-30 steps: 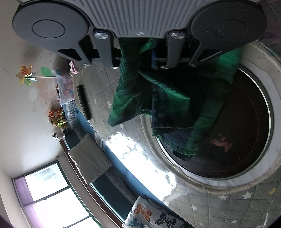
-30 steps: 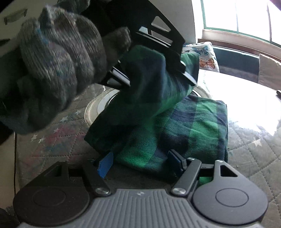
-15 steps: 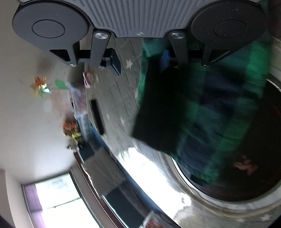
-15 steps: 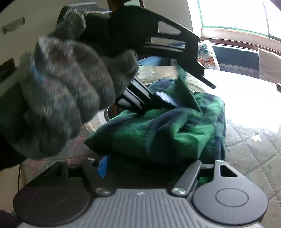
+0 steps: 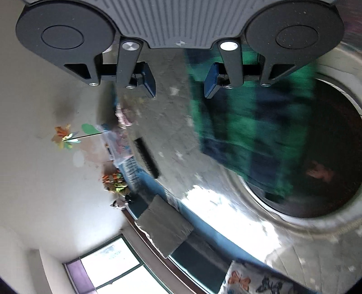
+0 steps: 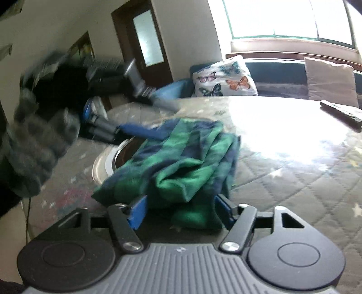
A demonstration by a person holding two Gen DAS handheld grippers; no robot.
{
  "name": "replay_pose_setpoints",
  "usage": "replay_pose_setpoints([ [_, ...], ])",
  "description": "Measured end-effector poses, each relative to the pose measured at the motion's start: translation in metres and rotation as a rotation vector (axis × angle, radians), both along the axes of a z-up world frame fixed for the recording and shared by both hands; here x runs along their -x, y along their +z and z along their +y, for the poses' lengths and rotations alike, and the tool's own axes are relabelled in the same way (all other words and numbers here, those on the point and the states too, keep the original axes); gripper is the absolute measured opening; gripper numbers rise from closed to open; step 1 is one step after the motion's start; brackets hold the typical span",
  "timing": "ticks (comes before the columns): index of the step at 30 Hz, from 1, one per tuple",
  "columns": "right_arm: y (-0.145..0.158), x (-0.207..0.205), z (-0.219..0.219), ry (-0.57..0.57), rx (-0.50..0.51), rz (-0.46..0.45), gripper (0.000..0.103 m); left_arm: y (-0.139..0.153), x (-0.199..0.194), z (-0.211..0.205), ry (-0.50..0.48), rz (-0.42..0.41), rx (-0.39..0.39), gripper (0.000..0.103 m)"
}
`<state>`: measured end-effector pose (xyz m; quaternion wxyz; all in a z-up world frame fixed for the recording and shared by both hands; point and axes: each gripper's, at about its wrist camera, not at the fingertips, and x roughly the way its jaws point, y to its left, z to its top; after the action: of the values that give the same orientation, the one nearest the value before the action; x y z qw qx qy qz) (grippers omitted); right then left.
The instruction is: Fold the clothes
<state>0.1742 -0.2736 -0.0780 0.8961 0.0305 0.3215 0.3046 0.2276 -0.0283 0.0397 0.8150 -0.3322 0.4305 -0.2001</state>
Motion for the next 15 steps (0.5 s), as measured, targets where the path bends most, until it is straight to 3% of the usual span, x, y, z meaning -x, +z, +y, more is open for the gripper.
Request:
replay_pose_setpoints([
  [2, 0.007, -0.001, -0.008, 0.008, -0.025, -0.016, 0.061, -0.003, 0.007, 0.005, -0.004, -0.001, -0.049, 0.049],
  [5, 0.011, -0.006, -0.006, 0.047, -0.042, -0.042, 0.050, -0.010, 0.022, 0.009, -0.010, -0.019, -0.108, 0.049],
  [9, 0.007, -0.013, 0.001, 0.065, -0.041, -0.020, 0.016, -0.015, 0.038, 0.009, -0.036, -0.056, -0.140, 0.049],
  [11, 0.000, -0.017, 0.002, 0.055, -0.028, 0.000, 0.007, -0.015, 0.044, 0.006, -0.058, -0.083, -0.177, 0.049],
  [15, -0.017, -0.018, -0.005, 0.018, 0.011, 0.055, 0.005, -0.020, 0.053, -0.005, -0.108, -0.136, -0.253, 0.048],
])
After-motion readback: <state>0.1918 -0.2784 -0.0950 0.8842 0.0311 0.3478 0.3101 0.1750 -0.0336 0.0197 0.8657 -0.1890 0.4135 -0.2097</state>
